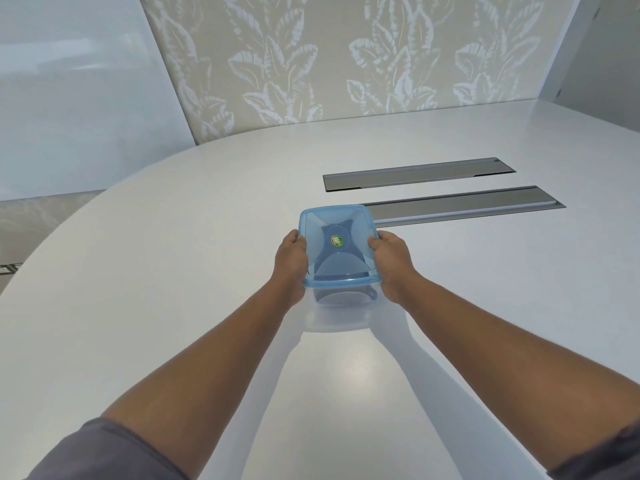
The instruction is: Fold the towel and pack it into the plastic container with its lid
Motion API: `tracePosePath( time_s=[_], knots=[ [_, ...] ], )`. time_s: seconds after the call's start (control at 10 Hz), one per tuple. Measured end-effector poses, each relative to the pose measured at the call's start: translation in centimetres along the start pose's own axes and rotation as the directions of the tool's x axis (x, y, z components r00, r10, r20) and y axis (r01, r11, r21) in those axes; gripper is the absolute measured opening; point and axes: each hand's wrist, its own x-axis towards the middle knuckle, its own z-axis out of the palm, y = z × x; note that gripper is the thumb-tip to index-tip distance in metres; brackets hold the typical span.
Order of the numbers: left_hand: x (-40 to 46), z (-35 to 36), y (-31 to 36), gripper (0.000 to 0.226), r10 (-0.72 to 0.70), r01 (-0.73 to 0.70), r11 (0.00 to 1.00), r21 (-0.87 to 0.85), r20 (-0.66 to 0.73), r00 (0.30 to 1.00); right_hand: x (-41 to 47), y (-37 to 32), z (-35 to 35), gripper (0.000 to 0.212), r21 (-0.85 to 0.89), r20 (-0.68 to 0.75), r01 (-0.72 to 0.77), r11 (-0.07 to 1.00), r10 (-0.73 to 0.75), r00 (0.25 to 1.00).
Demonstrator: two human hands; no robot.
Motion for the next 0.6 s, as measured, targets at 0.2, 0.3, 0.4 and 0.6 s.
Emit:
tracePosePath(
  time_s=[0.2,0.3,0.4,0.6],
  knots=[
    [-0.4,-1.0,-1.2,0.032,-0.006,0.006,1.0,0.023,0.002,1.0,-0.9,1.0,0.4,0.024,-0.027,0.022,-0.015,1.0,0.016,1.0],
    [-0.4,-0.9,-1.2,0.033,0.003,-0.002,0.999,0.034,-0.017,1.0,-0.9,1.2,0.4,0.025,-0.062,0.02,0.009,0.998,-0.007,1.0],
    [-0.7,-0.9,-1.1,0.034,0.003,-0.003,0.999,0.033,-0.001,1.0,-1.3,1.0,0.3,0.026,-0.07,0.027,0.024,0.997,-0.022,0.999],
    [-0.8,-1.3,-0.5,0.063,0.088,-0.084,0.984,0.158,-0.017,0.996,-1.0,0.9,-0.1,0.04,-0.205,0.053,0.121,0.971,-0.113,0.992]
  ],
)
